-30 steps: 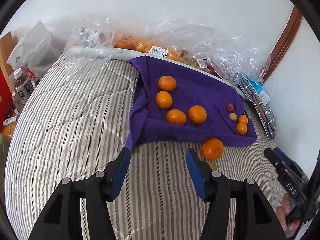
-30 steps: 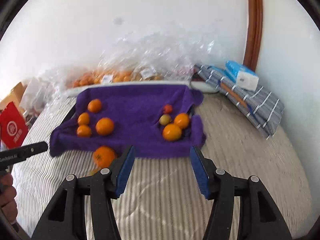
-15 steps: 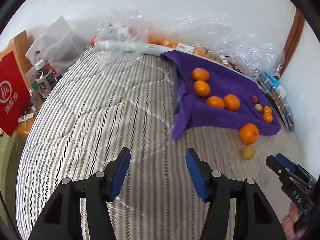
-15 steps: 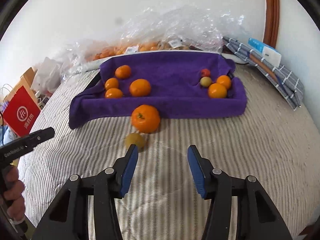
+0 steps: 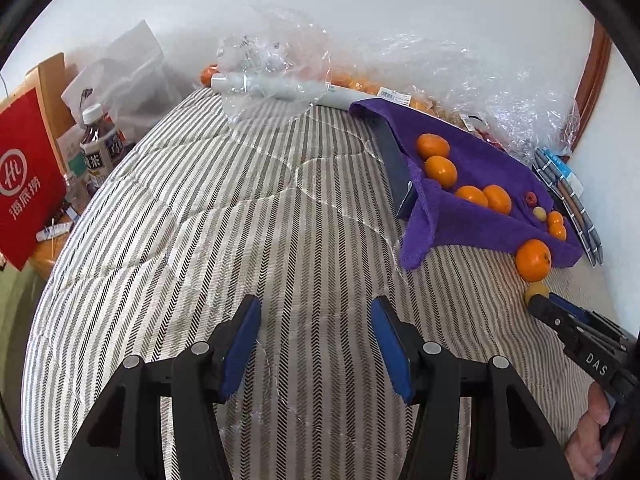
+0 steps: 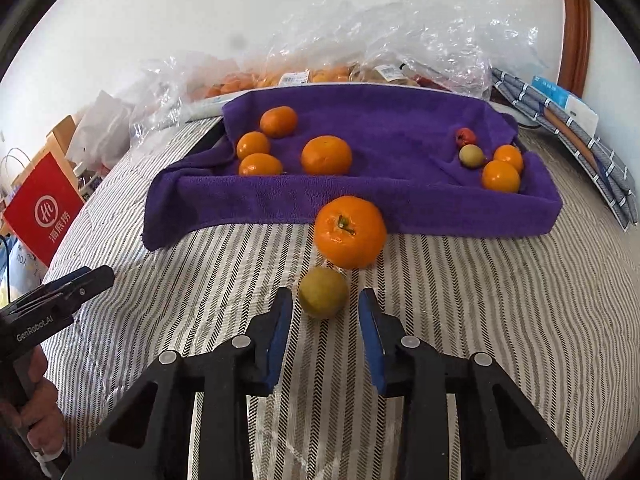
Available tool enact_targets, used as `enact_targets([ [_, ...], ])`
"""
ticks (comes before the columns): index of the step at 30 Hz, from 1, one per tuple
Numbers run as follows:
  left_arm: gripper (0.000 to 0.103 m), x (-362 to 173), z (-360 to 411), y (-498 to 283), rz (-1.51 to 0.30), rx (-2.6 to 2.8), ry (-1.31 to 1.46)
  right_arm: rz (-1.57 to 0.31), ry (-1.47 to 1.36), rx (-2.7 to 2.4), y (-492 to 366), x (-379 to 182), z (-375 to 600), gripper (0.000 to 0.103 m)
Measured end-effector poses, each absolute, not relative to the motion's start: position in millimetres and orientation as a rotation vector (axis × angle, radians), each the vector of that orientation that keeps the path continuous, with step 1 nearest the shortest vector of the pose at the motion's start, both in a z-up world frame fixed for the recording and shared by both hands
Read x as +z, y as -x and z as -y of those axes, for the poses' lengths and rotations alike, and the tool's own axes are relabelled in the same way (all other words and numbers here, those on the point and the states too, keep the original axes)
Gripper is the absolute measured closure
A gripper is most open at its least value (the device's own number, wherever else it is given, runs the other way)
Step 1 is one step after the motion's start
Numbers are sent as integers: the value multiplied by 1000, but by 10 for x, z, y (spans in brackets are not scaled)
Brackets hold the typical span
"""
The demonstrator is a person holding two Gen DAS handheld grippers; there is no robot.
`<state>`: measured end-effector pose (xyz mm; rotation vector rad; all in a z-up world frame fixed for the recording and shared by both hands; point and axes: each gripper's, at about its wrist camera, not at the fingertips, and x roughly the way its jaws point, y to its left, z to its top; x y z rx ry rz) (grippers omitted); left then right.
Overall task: Organize fruits
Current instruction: 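Grasp the yellow citrus with the right tool while the left tool grasps the large orange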
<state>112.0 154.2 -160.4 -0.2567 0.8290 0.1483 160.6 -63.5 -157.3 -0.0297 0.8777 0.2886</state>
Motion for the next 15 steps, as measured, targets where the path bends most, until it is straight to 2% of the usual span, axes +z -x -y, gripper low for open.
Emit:
enact_targets([
  [6,47,-1599,-1536,-1140,-832,145,252,-892,32,288,-1693,-1609,594,68],
  [9,46,-1598,-1524,-1148,-833,143,250,-886,60,271,-1705,-1608,557,75],
  [15,48,-1581,-1479,-1099,-831,103,285,-859,41,294,-1610,-1536,646,75],
])
